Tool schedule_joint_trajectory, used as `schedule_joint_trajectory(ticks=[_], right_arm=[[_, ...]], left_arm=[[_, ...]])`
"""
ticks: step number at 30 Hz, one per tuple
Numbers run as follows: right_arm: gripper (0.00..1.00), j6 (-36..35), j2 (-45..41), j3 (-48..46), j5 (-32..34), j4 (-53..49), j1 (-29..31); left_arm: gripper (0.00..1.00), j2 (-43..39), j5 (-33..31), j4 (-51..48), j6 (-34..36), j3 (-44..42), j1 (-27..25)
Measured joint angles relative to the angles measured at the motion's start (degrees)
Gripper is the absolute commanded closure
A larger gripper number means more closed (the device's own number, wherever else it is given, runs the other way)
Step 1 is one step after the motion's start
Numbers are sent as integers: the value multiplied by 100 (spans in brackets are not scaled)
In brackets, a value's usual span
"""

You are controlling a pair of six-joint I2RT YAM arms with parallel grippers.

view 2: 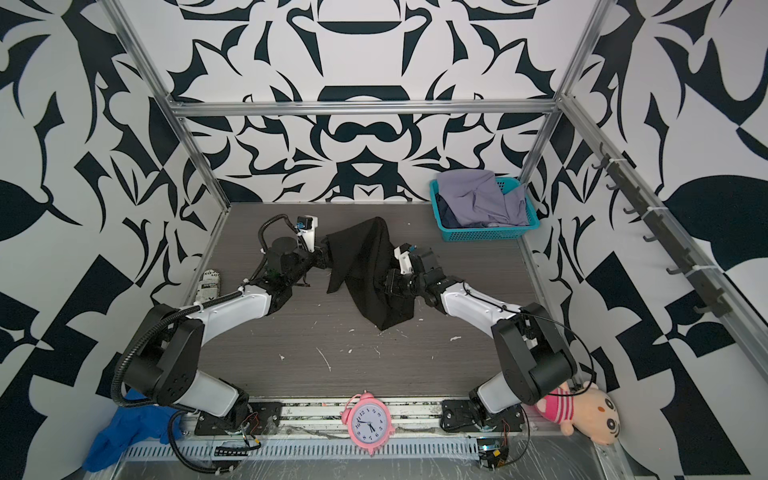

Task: Fold and stack the skirts
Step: 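Stretch the skirt between both grippers, pulling them apart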

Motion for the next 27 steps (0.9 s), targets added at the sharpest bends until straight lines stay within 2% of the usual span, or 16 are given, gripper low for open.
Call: schedule_joint_trajectory(ticks=[5,6,7,8,10,12,16,22,27], right_arm=[[59,387,374,-15,15,590,9],[67,439,415,-15,70,669,9],[85,450,439,-13,129,723,9],[93,518,448,-9,175,748,9],[94,581,446,15,306,758,9],[100,619,444,44,461,750,9],[100,629,358,98,815,546,9],[100,280,-136,452,1209,-199,-44],[100,-74,-752,695,1314,-743,-428]], left_arm=[[100,-2,-7,0,2,-2,0],[100,-7,-7,0,2,-4,0],[100,-13,-7,-2,2,-9,0],[100,-22,-7,-4,2,-11,0],[100,-55,-9,-17,2,-17,0],[100,-120,-11,-24,7,-55,0],[100,-249,-61,-24,22,-175,0],[100,-605,-323,-26,98,-398,0],[100,-1172,-614,-138,319,-476,22]])
